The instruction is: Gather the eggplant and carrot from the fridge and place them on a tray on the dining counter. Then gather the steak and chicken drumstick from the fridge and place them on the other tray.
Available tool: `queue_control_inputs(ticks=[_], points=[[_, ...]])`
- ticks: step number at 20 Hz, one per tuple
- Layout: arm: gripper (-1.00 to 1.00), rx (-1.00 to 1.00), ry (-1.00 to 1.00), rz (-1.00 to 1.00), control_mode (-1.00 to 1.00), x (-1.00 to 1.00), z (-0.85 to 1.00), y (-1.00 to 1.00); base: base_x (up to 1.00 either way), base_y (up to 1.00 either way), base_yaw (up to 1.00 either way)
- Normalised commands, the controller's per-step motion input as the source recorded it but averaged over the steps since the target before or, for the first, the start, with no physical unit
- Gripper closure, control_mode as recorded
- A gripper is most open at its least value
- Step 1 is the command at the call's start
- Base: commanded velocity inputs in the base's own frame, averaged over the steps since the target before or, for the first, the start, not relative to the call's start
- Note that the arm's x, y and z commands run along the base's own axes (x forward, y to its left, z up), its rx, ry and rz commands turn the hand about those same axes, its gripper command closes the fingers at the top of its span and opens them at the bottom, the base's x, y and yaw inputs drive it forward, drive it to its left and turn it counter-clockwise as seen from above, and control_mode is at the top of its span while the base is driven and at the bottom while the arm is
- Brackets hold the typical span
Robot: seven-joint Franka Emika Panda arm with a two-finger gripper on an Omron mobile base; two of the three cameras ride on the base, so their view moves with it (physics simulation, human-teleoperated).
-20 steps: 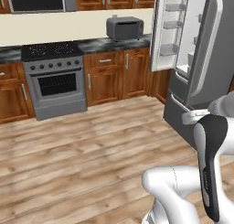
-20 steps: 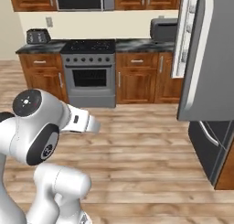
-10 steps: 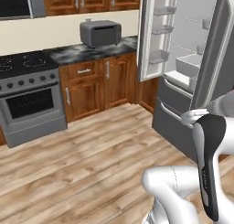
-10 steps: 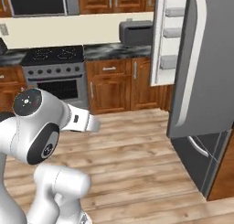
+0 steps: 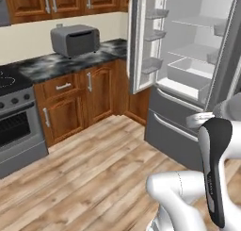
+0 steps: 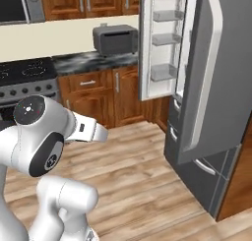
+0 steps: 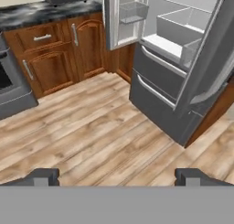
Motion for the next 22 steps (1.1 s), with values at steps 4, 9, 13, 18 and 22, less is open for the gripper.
queue_control_inputs(ticks=[4, 9, 13, 18, 22], points=[[-1.0, 0.0, 0.0, 0.0, 1.0, 0.0, 0.0, 0.0, 0.57, 0.44, -0.37], [-1.0, 0.0, 0.0, 0.0, 1.0, 0.0, 0.0, 0.0, 0.58, 0.42, -0.37], [-1.0, 0.0, 0.0, 0.0, 1.0, 0.0, 0.0, 0.0, 0.57, 0.37, -0.37], [-1.0, 0.0, 0.0, 0.0, 1.0, 0.0, 0.0, 0.0, 0.59, 0.33, -0.36], [-1.0, 0.0, 0.0, 0.0, 1.0, 0.0, 0.0, 0.0, 0.63, 0.29, -0.35]])
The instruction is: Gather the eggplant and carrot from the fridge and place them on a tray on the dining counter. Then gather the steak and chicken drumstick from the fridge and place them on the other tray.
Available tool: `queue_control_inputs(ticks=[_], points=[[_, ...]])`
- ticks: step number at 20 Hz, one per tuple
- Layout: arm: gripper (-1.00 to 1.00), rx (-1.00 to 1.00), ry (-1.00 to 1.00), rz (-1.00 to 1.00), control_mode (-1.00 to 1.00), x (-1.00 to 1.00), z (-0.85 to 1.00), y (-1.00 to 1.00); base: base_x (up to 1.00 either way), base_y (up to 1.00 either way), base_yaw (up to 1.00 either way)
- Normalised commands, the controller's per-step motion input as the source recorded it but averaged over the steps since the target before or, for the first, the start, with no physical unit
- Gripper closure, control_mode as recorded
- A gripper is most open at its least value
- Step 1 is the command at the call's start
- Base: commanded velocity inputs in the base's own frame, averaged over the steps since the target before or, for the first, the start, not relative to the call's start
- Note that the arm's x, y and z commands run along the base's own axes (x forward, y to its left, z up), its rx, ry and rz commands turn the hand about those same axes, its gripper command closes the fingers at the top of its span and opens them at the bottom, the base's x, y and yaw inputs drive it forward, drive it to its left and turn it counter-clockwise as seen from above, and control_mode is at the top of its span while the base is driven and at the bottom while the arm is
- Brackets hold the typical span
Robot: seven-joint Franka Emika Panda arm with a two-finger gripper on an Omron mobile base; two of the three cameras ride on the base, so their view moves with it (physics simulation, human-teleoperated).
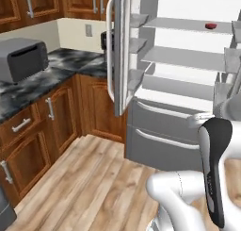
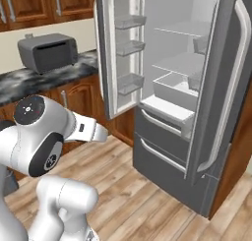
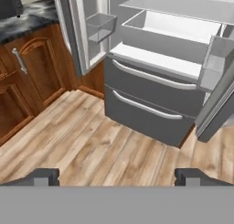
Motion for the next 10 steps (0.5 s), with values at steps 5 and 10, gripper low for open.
queue_control_inputs(ticks=[5, 10], points=[[-1.0, 0.0, 0.0, 0.0, 1.0, 0.0, 0.0, 0.0, 0.69, 0.28, -0.33], [-1.0, 0.0, 0.0, 0.0, 1.0, 0.0, 0.0, 0.0, 0.77, 0.09, -0.3]])
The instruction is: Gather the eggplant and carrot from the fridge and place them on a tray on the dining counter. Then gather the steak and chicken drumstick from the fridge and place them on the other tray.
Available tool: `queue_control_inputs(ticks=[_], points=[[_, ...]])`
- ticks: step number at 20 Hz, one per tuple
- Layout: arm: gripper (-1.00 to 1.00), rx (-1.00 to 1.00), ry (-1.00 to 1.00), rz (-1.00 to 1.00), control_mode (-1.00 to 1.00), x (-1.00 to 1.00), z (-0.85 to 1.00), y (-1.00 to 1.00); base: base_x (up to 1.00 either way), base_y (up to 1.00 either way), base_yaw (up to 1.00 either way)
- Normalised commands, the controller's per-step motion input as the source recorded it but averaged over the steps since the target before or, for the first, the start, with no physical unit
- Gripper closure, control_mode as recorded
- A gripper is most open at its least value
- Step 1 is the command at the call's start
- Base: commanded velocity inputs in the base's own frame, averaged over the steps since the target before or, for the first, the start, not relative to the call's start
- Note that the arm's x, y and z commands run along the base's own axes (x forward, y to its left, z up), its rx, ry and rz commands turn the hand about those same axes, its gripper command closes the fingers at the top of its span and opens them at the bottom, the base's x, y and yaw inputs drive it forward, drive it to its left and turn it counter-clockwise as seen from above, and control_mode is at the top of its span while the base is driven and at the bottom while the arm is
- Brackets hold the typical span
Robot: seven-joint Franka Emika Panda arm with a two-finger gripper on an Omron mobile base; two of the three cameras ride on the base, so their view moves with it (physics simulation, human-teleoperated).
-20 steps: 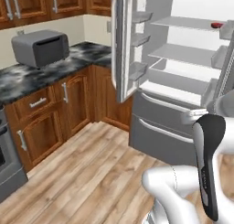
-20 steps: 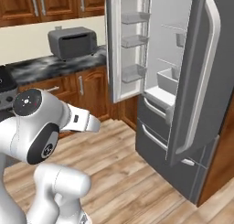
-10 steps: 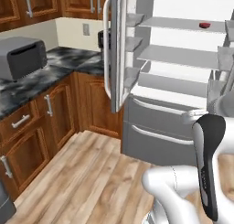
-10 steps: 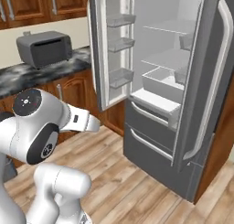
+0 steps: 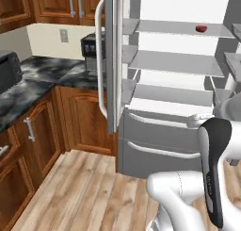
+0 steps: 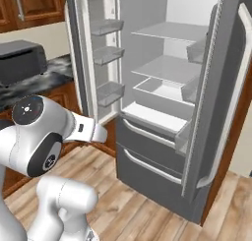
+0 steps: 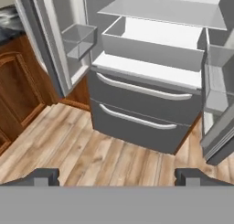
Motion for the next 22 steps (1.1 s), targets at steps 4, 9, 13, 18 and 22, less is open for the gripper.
queue_control_inputs(ticks=[4, 9, 13, 18, 22], points=[[-1.0, 0.0, 0.0, 0.0, 1.0, 0.0, 0.0, 0.0, 0.75, 0.01, -0.29], [-1.0, 0.0, 0.0, 0.0, 1.0, 0.0, 0.0, 0.0, 0.72, 0.07, -0.29], [-1.0, 0.0, 0.0, 0.0, 1.0, 0.0, 0.0, 0.0, 0.56, 0.17, -0.31], [-1.0, 0.0, 0.0, 0.0, 1.0, 0.0, 0.0, 0.0, 0.19, 0.25, -0.26], [-1.0, 0.0, 0.0, 0.0, 1.0, 0.0, 0.0, 0.0, 0.31, 0.38, -0.23]])
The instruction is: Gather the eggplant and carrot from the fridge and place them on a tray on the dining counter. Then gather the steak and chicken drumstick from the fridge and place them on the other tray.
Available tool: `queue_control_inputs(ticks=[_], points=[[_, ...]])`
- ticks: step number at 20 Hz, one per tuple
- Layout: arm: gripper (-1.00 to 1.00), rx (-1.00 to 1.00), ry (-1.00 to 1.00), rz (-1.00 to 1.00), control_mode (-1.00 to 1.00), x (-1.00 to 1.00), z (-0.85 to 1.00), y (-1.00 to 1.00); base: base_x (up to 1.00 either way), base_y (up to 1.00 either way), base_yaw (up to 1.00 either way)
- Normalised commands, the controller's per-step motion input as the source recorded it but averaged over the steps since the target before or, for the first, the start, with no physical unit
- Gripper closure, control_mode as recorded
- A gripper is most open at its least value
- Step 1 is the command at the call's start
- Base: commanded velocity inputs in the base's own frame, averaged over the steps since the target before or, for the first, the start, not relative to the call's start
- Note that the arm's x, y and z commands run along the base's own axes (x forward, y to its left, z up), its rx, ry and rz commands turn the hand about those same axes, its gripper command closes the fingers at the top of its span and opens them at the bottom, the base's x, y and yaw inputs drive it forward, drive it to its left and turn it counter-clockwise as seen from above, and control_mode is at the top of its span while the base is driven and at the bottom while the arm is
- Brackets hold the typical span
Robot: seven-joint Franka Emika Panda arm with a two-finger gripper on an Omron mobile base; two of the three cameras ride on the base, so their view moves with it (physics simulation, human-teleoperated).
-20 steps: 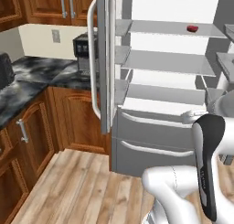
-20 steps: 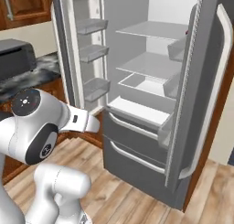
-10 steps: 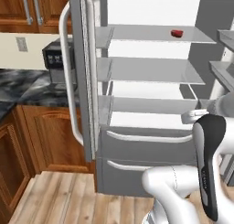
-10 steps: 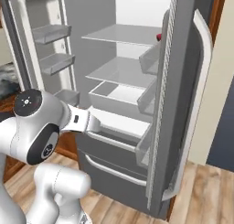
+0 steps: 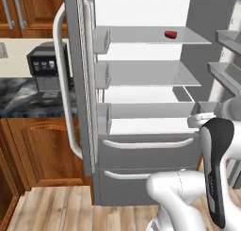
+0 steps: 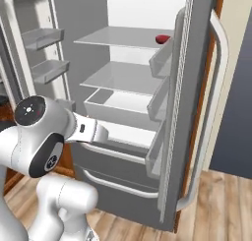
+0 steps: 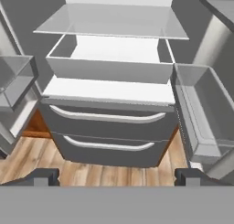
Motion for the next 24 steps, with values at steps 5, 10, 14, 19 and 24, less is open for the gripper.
queue_control_inputs(ticks=[5, 10, 14, 19, 24], points=[[-1.0, 0.0, 0.0, 0.0, 1.0, 0.0, 0.0, 0.0, 0.51, 0.39, -0.18], [-1.0, 0.0, 0.0, 0.0, 1.0, 0.0, 0.0, 0.0, 0.63, -0.01, -0.11], [-1.0, 0.0, 0.0, 0.0, 1.0, 0.0, 0.0, 0.0, 0.64, 0.0, -0.11], [-1.0, 0.0, 0.0, 0.0, 1.0, 0.0, 0.0, 0.0, 0.55, -0.09, -0.12], [-1.0, 0.0, 0.0, 0.0, 1.0, 0.0, 0.0, 0.0, 0.28, -0.31, -0.12]])
